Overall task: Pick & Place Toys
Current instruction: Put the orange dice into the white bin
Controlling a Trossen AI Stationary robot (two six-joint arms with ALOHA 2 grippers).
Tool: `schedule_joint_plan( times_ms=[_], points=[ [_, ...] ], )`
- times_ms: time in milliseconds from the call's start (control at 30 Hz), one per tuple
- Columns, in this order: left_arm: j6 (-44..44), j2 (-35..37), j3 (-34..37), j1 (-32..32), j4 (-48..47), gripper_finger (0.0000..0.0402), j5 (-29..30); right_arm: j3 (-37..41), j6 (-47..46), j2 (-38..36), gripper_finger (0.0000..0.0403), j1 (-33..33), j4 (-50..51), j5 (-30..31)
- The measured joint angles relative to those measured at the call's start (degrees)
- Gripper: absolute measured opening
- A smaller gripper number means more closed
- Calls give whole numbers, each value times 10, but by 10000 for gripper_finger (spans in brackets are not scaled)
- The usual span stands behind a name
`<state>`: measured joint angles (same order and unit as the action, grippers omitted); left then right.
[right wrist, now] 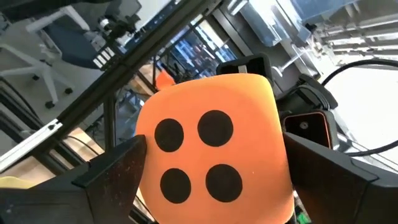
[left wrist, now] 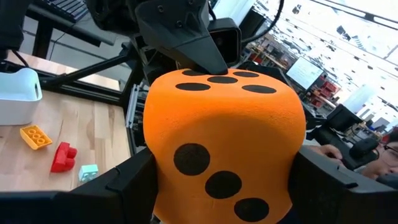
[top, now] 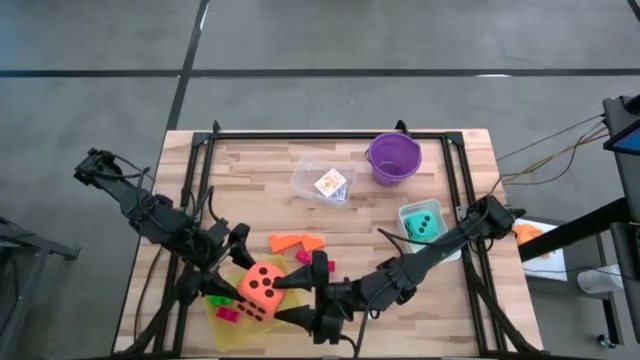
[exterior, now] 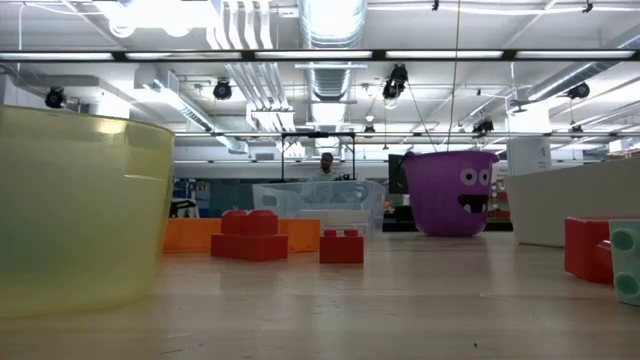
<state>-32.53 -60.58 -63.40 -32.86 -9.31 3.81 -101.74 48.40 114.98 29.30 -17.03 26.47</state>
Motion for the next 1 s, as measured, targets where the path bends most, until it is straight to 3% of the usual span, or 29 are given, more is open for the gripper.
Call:
schedule_joint_plan(
  times_ms=[533, 667, 800, 1000],
  points=[
    [-3, 0, 0, 0, -43, 275, -31, 1, -36, 0, 360, 8, 8, 10],
    [-3, 0, 0, 1, -58, 275, -36, 2, -2, 1, 359, 12, 17, 53],
    [-2, 0, -1, 1, -75, 275, -41, 2, -27, 1, 359, 12, 25, 74],
    [5, 0, -1, 1, -85, 275, -56, -31, -92, -2, 359, 7, 119, 69]
  ],
)
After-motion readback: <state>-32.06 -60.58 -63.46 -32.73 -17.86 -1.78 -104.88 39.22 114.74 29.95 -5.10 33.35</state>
